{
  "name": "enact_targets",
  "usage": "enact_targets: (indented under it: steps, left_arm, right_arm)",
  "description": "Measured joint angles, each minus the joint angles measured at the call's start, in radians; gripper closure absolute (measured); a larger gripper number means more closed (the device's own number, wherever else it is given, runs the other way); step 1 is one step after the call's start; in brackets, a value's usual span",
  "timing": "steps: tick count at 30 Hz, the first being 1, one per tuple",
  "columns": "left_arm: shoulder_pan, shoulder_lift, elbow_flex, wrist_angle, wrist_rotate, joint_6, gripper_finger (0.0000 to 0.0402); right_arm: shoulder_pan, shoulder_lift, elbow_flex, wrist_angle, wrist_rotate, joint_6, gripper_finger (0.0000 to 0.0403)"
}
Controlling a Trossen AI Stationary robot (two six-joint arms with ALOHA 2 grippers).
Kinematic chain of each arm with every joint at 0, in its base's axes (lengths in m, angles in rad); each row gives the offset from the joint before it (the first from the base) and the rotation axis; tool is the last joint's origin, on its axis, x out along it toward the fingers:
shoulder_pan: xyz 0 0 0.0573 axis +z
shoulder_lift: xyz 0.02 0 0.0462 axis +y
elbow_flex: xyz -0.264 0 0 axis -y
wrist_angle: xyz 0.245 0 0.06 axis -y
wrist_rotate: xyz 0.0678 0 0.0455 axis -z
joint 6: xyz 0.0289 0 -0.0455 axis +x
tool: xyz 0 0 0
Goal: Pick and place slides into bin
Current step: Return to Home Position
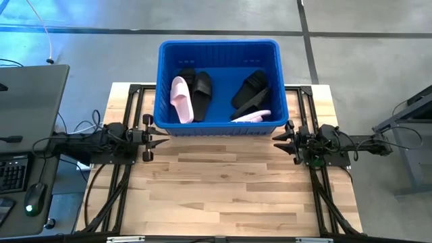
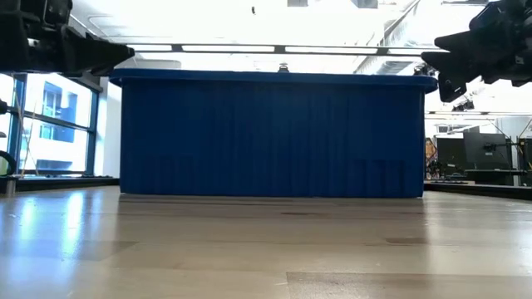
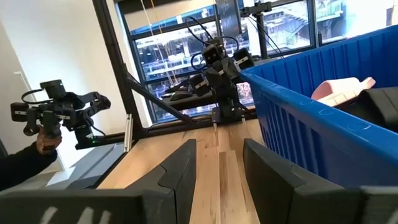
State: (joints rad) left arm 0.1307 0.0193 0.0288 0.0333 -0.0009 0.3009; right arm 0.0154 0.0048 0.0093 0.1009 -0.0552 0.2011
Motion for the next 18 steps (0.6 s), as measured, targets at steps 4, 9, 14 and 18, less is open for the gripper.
enact_targets:
  steps: [4,9,14,18]
  left_arm:
    - [0.0,0.0,-0.009,0.005,0.001,-0.004,0.0332]
    - [0.001,0.0,-0.011,-0.03,0.031,0.002,0.0332]
    - [0.0,0.004,-0.013,-0.035,0.062,0.001,0.0332]
    - [0.0,0.004,-0.013,-0.034,0.064,-0.004,0.0332]
  right_arm:
    - [0.0,0.0,0.0,-0.001,-0.006,0.0,0.0279]
    - [0.0,0.0,0.0,-0.001,-0.006,0.0,0.0279]
    - [0.0,0.0,-0.001,-0.003,-0.007,0.0,0.0279]
    - [0.0,0.0,-0.001,-0.003,-0.007,0.0,0.0279]
